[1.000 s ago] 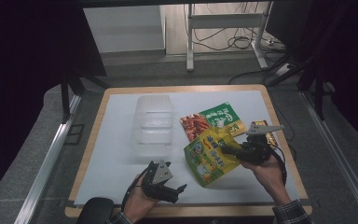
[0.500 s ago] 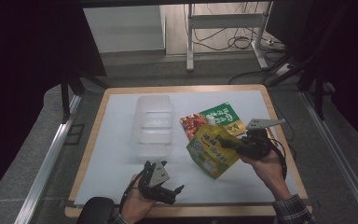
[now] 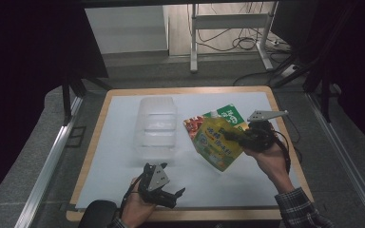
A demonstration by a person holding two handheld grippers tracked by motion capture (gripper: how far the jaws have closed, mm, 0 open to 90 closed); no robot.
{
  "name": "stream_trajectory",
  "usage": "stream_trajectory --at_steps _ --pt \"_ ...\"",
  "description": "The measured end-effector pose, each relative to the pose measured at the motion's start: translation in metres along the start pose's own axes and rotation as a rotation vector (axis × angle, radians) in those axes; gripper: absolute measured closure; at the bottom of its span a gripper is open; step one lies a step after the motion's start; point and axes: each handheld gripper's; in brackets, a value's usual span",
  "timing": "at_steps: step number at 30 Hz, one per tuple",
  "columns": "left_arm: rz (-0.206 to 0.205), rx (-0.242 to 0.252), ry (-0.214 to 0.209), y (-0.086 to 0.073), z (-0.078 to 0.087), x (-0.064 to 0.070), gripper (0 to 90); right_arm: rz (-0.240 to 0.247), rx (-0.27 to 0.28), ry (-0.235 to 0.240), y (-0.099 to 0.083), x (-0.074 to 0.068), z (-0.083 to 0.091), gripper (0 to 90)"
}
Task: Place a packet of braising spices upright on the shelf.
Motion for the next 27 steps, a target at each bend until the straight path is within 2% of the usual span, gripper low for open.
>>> stream_trajectory --at_steps 8,11,16,17,22,27 --pt "0.002 -0.017 0.001 -0.002 0.001 0.0 0.0 0.021 0.0 0.002 0.017 0.003 -0.006 88.9" --pt "-0.027 -0.014 0.024 0.0 0.003 0.006 0.0 0.035 0.002 0.006 0.027 0.006 -0.01 88.9" --pt "-0.044 -0.011 0.039 -0.001 0.004 0.009 0.0 0.035 0.003 0.012 0.036 0.01 -0.014 88.9" --pt "-0.061 -0.007 0.047 -0.001 0.005 0.009 0.0 0.036 0.006 0.01 0.04 0.011 -0.015 88.9" --pt "-0.057 -0.001 0.052 -0.001 0.007 0.008 0.0 0.043 0.009 0.007 0.049 0.013 -0.018 88.9" --pt "-0.034 -0.006 0.049 -0.003 0.007 0.004 0.1 0.05 0.014 0.005 0.06 0.016 -0.023 88.9"
Point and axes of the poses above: each handheld gripper's, and its own axes: z roughly backward along the jaws, y roughly out of its top, x roughly to its right, and after that the axes turned 9 degrees about -x, right-handed
